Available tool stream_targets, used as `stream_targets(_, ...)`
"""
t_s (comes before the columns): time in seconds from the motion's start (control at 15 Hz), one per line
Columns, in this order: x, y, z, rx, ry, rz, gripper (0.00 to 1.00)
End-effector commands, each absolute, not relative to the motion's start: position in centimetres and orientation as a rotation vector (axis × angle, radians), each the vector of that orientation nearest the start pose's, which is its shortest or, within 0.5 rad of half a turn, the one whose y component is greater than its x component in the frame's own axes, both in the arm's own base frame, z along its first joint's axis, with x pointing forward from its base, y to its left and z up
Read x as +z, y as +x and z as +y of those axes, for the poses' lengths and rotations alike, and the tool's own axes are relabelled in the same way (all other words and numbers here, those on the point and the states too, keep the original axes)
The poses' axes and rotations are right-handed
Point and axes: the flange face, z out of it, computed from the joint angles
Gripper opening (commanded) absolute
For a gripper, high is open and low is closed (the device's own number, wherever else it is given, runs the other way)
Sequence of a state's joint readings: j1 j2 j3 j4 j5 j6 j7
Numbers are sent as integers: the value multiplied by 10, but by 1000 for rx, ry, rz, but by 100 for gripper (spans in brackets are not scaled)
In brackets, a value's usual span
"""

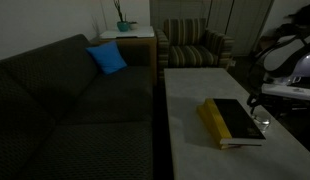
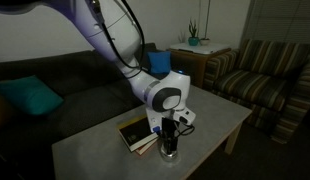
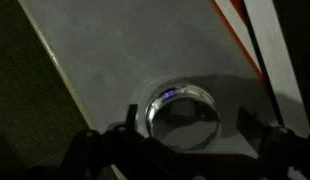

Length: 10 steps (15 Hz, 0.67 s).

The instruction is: Put the silver lid on top of the silver tin

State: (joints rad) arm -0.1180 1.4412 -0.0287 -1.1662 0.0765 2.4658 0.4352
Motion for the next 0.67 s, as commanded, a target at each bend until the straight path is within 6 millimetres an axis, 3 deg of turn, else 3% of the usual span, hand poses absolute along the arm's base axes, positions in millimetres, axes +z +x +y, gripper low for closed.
stream_targets(0.0,-99,639,-82,235,-3042,841,100)
stream_targets(0.6,-72,578,-36,408,-3254,111,100)
